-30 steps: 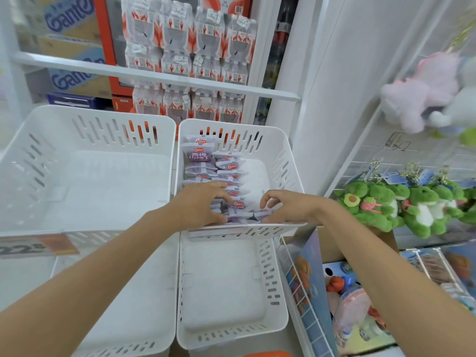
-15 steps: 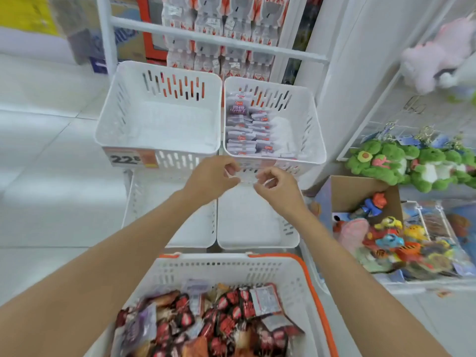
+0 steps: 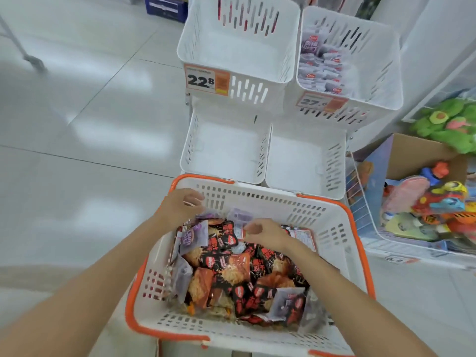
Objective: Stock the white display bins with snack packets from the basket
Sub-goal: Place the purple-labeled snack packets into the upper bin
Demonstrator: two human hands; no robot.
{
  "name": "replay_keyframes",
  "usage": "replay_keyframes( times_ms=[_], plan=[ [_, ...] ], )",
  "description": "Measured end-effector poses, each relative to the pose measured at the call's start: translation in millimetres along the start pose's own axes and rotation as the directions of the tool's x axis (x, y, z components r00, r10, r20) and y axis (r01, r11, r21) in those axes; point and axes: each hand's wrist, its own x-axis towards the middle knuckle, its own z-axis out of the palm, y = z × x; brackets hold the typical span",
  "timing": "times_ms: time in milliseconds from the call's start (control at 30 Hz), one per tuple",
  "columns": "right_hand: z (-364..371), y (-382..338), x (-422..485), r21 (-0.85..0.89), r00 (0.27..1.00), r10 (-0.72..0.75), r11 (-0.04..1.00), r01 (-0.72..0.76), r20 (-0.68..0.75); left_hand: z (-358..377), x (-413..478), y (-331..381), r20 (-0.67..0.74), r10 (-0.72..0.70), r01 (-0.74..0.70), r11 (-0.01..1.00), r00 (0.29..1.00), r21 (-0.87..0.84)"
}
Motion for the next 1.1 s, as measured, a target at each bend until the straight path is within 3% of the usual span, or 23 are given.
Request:
replay_keyframes(
  times_ms=[133, 267, 300, 433, 567, 633, 733, 867, 933, 1000, 1067, 1100],
  plan=[
    [64.8, -41.1, 23.5, 0.071, 0.998, -0.063, 0.995, 0.063, -0.007, -14.6, -14.8, -23.6, -0.068, -0.08, 0.075, 0.995, 0.995, -0.069],
    [109.2, -63.6, 49.2, -0.164, 0.967, -0.116, 0.983, 0.079, -0.228, -27.3, -23.9, -17.0, -0.048, -0.086, 0.08, 0.989, 0.995, -0.127],
    [112.3, -66.6, 49.9, -0.137, 0.962, -0.111, 0.987, 0.078, -0.249, -30.3, -25.0, -13.1, -0.041, -0.08, 0.074, 0.988, 0.996, -0.133],
    [82.3, -78.3, 35.8, 0.268, 0.945, -0.042, 0.954, 0.135, -0.325, -37.7, -23.7, -1.2, -0.08, -0.038, 0.026, 0.988, 0.996, -0.151],
    [45.2, -94.6, 1.5, 0.63, 0.956, -0.09, 0.734, 0.254, -0.28, -26.6, -25.9, 10.7, -0.042, -0.021, 0.014, 0.988, 0.999, -0.156],
    [38.1, -100.9, -12.8, 0.683, 0.96, -0.191, 0.674, 0.28, -0.206, -23.0, -29.8, 14.6, 0.004, -0.054, 0.052, 0.95, 0.999, -0.308],
    [41.2, -98.0, -19.9, 0.556, 0.961, -0.257, 0.787, 0.267, -0.098, -33.8, -33.4, 7.5, -0.066, -0.127, 0.082, 0.88, 0.99, -0.468],
    [90.7, -79.0, -11.4, 0.086, 0.979, -0.183, 0.981, 0.175, 0.091, -54.9, -37.5, -12.0, -0.162, -0.198, 0.112, 0.896, 0.967, -0.43],
    [122.0, -71.2, -1.1, -0.264, 0.968, -0.194, 0.937, 0.23, 0.157, -59.4, -39.8, -18.0, -0.172, -0.201, 0.118, 0.909, 0.964, -0.4],
    [146.4, -65.1, 7.7, -0.559, 0.968, -0.183, 0.79, 0.25, 0.174, -60.7, -42.5, -20.6, -0.168, -0.183, 0.105, 0.915, 0.969, -0.389],
    [159.0, -61.5, 13.8, -0.621, 0.966, -0.224, 0.741, 0.256, 0.131, -59.7, -43.9, -22.7, -0.157, -0.171, 0.097, 0.915, 0.973, -0.391],
    [160.1, -60.1, 15.0, -0.561, 0.96, -0.257, 0.781, 0.274, 0.113, -59.2, -44.3, -22.4, -0.152, -0.165, 0.093, 0.913, 0.974, -0.398]
  ],
)
